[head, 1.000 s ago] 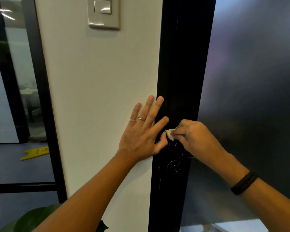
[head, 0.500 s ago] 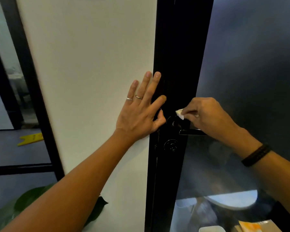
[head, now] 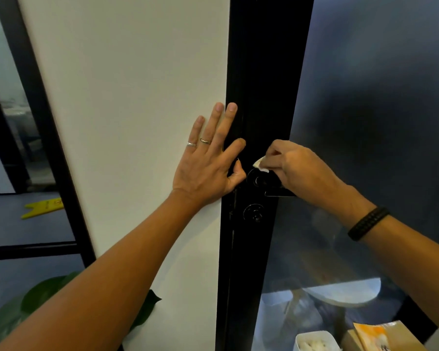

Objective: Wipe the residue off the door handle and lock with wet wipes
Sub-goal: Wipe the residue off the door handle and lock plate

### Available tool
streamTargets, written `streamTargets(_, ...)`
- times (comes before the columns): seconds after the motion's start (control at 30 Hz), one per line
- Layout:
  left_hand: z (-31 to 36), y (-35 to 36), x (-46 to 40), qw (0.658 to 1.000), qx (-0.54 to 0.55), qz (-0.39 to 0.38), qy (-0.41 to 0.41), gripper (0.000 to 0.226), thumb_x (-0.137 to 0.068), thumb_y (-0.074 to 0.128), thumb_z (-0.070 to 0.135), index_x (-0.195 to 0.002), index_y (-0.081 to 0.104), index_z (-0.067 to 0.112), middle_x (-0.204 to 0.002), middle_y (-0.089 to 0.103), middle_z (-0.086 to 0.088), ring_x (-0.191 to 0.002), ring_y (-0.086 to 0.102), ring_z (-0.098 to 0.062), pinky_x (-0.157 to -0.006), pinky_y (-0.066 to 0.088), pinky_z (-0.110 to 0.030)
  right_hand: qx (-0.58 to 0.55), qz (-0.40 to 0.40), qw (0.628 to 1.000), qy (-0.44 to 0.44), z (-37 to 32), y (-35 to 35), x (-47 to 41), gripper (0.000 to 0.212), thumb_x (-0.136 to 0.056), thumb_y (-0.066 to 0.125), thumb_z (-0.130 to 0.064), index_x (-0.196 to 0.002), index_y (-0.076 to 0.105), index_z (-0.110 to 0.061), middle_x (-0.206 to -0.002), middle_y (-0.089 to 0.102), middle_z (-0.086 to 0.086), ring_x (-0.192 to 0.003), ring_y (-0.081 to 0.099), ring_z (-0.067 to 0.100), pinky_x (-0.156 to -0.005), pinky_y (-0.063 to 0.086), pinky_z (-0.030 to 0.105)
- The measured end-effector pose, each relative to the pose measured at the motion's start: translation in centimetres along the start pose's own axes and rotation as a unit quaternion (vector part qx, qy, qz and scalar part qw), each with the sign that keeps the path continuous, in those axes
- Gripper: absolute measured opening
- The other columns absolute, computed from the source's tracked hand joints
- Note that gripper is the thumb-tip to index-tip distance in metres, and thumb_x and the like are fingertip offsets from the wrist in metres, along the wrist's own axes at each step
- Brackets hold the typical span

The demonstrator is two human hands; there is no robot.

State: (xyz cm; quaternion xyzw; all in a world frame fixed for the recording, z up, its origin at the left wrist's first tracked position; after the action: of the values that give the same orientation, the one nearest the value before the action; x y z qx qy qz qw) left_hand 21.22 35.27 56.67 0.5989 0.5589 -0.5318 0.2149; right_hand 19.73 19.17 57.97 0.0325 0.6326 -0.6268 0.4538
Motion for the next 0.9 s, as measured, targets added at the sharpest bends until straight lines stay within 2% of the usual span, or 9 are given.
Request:
streamTargets(0.1, 0.0, -0.1, 0.0, 1.000, 0.003, 0.001, 0.003, 0.036, -0.102, 0.045, 0.042, -0.126, 0.064, 0.023, -0.174, 0.018, -0.021, -0.163, 0.014, -0.041, -0.132, 0.016, -0.058, 0.056, -0.059, 0.994, -0.079, -1.4, 0.9, -1.2, 0.027, -0.095, 0.063, 0.000, -0.110, 0.076, -0.018, -0.111, 0.055, 0.002, -0.093, 0.054, 0.020, -0.068, 0.059, 0.040)
streamTargets(0.2, 0.0, -0.1, 0.0, 1.000, 0.005, 0.002, 0.004, 0.036, -0.102, 0.045, 0.042, -0.125, 0.064, 0.023, -0.174, 0.019, -0.021, -0.162, 0.015, -0.041, -0.132, 0.017, -0.059, 0.065, -0.085, 0.989, -0.100, -1.1, 1.3, -1.3, 0.030, -0.092, 0.068, 0.002, -0.113, 0.074, -0.018, -0.111, 0.055, 0.004, -0.087, 0.052, 0.017, -0.061, 0.057, 0.036)
streamTargets(0.3, 0.0, -0.1, -0.2, 1.000, 0.003, 0.008, 0.004, 0.035, -0.101, 0.046, 0.041, -0.124, 0.065, 0.023, -0.174, 0.020, -0.021, -0.162, 0.015, -0.041, -0.132, 0.017, -0.059, -0.005, -0.046, 0.998, -0.032, 0.8, 1.0, -0.2, 0.020, -0.096, 0.069, -0.002, -0.113, 0.076, -0.010, -0.105, 0.060, 0.008, -0.076, 0.058, 0.020, -0.064, 0.058, 0.040)
streamTargets(0.37, 0.0, -0.1, -0.1, 1.000, 0.003, 0.015, 0.002, 0.034, -0.101, 0.047, 0.041, -0.123, 0.065, 0.022, -0.174, 0.019, -0.021, -0.163, 0.014, -0.041, -0.132, 0.016, -0.058, -0.063, -0.019, 0.997, 0.025, 2.2, 0.8, 0.6, 0.014, -0.098, 0.069, -0.008, -0.109, 0.079, -0.009, -0.099, 0.062, 0.005, -0.080, 0.063, 0.021, -0.074, 0.058, 0.039)
streamTargets(0.57, 0.1, 0.0, 0.0, 1.000, 0.002, 0.012, 0.003, 0.036, -0.102, 0.045, 0.043, -0.124, 0.065, 0.022, -0.174, 0.017, -0.020, -0.163, 0.012, -0.040, -0.133, 0.012, -0.056, -0.063, 0.029, 0.994, 0.087, 1.6, 0.4, 0.2, 0.013, -0.095, 0.072, -0.004, -0.102, 0.083, -0.006, -0.097, 0.068, 0.008, -0.084, 0.068, 0.025, -0.077, 0.059, 0.040)
streamTargets(0.67, 0.0, 0.0, 0.0, 1.000, -0.001, 0.018, 0.002, 0.037, -0.102, 0.045, 0.042, -0.124, 0.066, 0.021, -0.174, 0.018, -0.020, -0.163, 0.013, -0.040, -0.133, 0.014, -0.057, -0.092, 0.000, 0.985, 0.145, 2.4, 1.0, 0.7, 0.016, -0.092, 0.069, 0.005, -0.095, 0.083, -0.003, -0.089, 0.075, 0.011, -0.076, 0.071, 0.026, -0.072, 0.062, 0.042)
streamTargets(0.73, 0.1, 0.0, 0.1, 1.000, -0.001, 0.019, 0.002, 0.036, -0.102, 0.046, 0.042, -0.124, 0.066, 0.021, -0.174, 0.018, -0.020, -0.163, 0.013, -0.040, -0.133, 0.014, -0.057, -0.114, -0.027, 0.977, 0.180, 3.6, 1.5, 1.0, 0.017, -0.089, 0.069, 0.008, -0.087, 0.082, -0.003, -0.081, 0.078, 0.010, -0.065, 0.071, 0.018, -0.066, 0.063, 0.046)
streamTargets(0.8, 0.2, 0.0, 0.0, 1.000, -0.001, 0.020, 0.003, 0.036, -0.102, 0.046, 0.042, -0.123, 0.066, 0.021, -0.174, 0.019, -0.020, -0.163, 0.013, -0.040, -0.133, 0.014, -0.057, -0.127, -0.028, 0.969, 0.208, 4.2, 1.6, 1.3, 0.016, -0.090, 0.071, 0.006, -0.089, 0.083, -0.004, -0.081, 0.078, 0.006, -0.064, 0.070, 0.008, -0.066, 0.064, 0.038)
streamTargets(0.9, 0.1, 0.0, 0.1, 1.000, 0.000, 0.020, 0.003, 0.035, -0.102, 0.047, 0.042, -0.123, 0.066, 0.022, -0.174, 0.019, -0.020, -0.163, 0.013, -0.040, -0.133, 0.014, -0.056, -0.177, 0.033, 0.955, 0.235, 3.9, 1.3, 2.0, 0.010, -0.093, 0.073, 0.002, -0.095, 0.082, -0.003, -0.079, 0.076, 0.002, -0.063, 0.068, -0.003, -0.067, 0.058, 0.012)
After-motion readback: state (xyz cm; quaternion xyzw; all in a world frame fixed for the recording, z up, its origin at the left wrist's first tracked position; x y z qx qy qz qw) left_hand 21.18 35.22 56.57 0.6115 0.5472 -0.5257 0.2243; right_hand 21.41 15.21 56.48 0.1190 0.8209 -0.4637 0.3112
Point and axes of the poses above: each hand's wrist, its own x-axis away from the middle knuckle, its own y-axis out of the palm, z = x × y, the point moved 7 cm from there along -x, towards the middle knuckle
